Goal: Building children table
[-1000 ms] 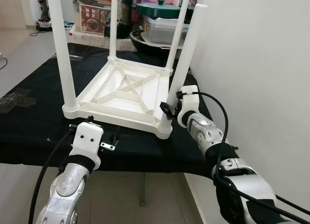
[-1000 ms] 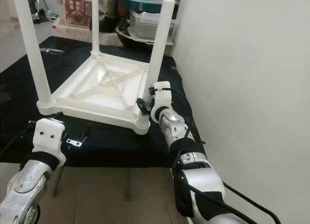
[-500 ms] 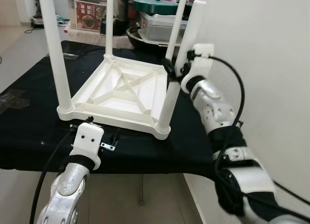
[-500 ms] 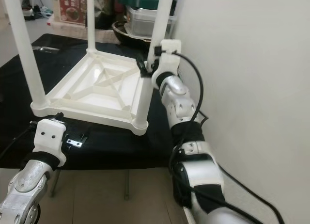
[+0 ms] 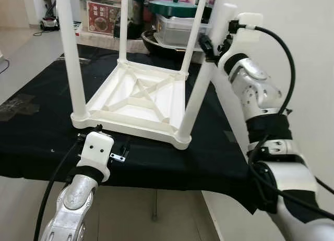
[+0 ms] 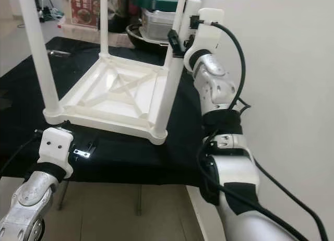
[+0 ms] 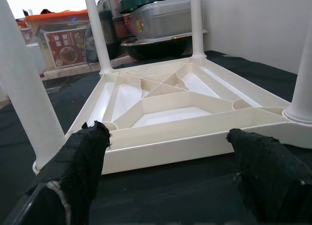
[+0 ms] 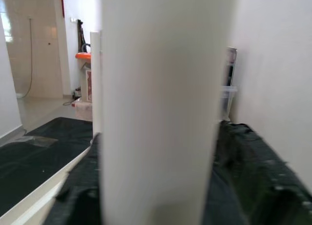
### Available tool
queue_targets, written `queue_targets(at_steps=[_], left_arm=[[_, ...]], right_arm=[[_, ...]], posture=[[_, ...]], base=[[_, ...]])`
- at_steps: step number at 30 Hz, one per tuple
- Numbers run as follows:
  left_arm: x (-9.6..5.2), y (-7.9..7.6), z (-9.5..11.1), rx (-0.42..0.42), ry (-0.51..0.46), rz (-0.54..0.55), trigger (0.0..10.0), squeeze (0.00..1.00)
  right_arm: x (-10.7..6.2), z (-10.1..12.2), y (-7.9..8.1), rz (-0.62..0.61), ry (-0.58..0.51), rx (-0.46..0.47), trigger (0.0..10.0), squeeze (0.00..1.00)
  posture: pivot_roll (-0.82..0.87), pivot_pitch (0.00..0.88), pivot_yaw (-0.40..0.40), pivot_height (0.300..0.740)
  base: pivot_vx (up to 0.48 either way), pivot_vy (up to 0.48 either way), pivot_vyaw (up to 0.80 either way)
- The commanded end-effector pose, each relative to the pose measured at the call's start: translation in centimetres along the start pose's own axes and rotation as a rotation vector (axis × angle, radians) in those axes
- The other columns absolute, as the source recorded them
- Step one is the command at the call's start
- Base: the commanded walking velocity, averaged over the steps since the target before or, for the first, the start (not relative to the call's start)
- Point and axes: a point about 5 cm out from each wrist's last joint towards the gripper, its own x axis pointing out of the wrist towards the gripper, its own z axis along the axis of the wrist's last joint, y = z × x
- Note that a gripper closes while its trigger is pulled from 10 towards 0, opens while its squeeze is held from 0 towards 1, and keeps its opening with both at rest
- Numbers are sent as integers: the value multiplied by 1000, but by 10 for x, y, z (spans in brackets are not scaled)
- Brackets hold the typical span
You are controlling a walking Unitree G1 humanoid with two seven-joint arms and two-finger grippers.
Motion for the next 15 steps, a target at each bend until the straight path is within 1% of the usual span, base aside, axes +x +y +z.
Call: queue_targets(at_steps=[1,5,7,10,12,13,14,15], left_arm=[[2,-4,0,-3,-6,-9,10000,0],[2,-4,0,-5,-8,-5,10000,0],[2,-4,0,-4,-7,-5,10000,0],[1,-4,0,-3,-8,-6,10000,0],[1,-5,0,-3,-8,-6,10000,0],[1,-5,0,-3,-8,-6,10000,0],[1,-5,0,-3,-8,-6,10000,0],[1,-5,0,-4,-7,-6,10000,0]], right_arm=[[-1,2,-12,-39,12,29,0,0],[-2,2,-13,-49,21,44,0,0],[-2,7,-12,-40,5,50,0,0],[-2,9,-11,-37,8,64,0,0],[-3,6,-9,-33,22,84,0,0],[-3,3,-8,-39,33,110,0,0],[-3,3,-8,-39,33,110,0,0],[-4,-8,-8,-67,88,241,0,0]], posture=[[99,0,-166,740],[101,0,-171,740],[101,0,-171,740],[97,0,-170,740],[97,0,-172,740],[97,0,-172,740],[97,0,-172,740],[98,0,-172,740]], base=[[0,0,0],[0,0,0],[0,0,0],[0,0,0],[0,0,0],[0,0,0],[0,0,0],[0,0,0]])
